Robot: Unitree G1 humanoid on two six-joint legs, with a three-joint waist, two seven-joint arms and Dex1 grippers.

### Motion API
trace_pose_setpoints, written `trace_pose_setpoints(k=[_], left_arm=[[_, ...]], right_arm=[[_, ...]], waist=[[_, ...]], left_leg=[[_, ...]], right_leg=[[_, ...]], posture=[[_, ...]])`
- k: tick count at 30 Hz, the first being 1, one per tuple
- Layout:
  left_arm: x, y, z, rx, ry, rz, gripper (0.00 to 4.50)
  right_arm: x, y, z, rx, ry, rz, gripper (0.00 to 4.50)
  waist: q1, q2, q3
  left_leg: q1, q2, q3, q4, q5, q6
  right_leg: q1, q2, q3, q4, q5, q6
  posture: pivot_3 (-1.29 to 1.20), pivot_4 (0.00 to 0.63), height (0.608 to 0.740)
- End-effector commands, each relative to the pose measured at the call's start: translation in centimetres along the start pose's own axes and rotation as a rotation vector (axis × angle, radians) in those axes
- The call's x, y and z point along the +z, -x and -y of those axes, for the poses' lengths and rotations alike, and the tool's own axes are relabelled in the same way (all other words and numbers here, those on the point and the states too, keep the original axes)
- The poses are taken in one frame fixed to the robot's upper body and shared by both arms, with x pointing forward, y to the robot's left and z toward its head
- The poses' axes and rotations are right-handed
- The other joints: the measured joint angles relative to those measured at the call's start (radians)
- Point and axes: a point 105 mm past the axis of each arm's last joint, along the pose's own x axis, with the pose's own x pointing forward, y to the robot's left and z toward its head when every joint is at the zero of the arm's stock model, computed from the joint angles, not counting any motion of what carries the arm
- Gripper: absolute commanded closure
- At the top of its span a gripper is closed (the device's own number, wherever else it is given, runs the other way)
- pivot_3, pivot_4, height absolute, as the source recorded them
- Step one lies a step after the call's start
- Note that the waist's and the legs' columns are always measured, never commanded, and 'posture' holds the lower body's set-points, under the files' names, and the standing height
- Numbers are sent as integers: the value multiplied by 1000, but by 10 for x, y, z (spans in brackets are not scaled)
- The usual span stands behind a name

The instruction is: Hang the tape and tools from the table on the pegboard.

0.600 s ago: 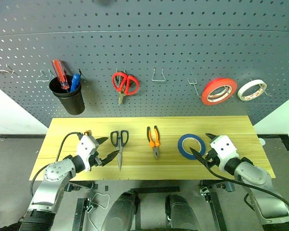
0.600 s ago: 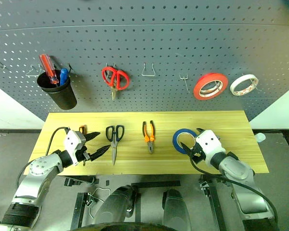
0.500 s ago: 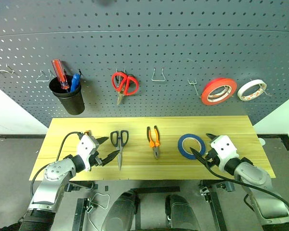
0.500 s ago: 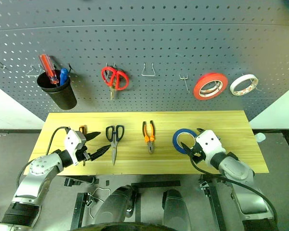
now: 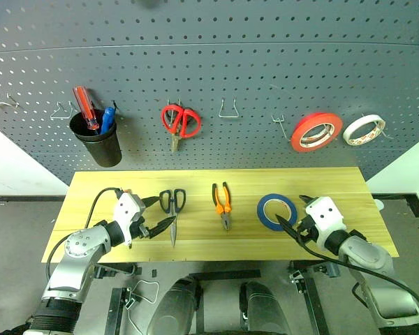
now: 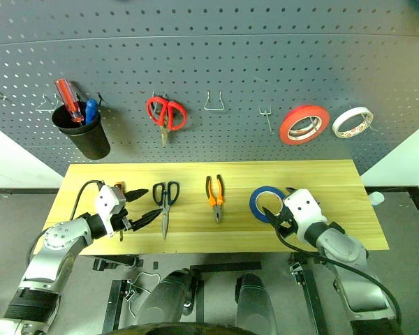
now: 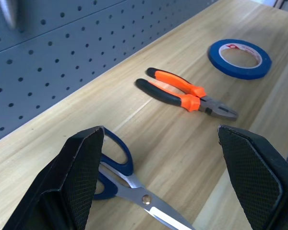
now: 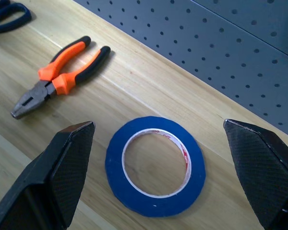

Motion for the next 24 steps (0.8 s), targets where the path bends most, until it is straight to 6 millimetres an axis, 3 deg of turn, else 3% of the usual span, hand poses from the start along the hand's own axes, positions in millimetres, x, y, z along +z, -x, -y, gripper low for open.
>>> trace_pose_setpoints(k=[1, 9, 16, 24], left_arm=[[14, -8, 0, -33, -52, 26, 565], [19, -30, 0, -78, -75, 21, 565], [11, -25, 3, -113, -70, -16, 565], [8, -19, 23, -155, -43, -32, 565]], right_arm=[[21, -3, 13, -108, -42, 78, 0], [33, -21, 7, -220, -171, 96, 0], [23, -24, -12, -191, -224, 3, 0], [9, -33, -34, -109, -199, -98, 0]], waist=[[0, 0, 8], [-4, -2, 22], [-27, -2, 47], [-48, -2, 95]], left_leg=[[0, 0, 0, 0, 0, 0], [-2, 0, -2, -1, 1, -1], [-10, 0, -2, -2, 1, -2], [-17, 0, -2, 0, 1, -2]], right_leg=[[0, 0, 0, 0, 0, 0], [-3, 0, -1, 1, 2, 2], [-13, 0, -1, 4, 3, 2], [-18, -1, -1, 4, 3, 2]], posture=[[86, 232, 710], [72, 263, 710], [68, 321, 710], [68, 374, 710]])
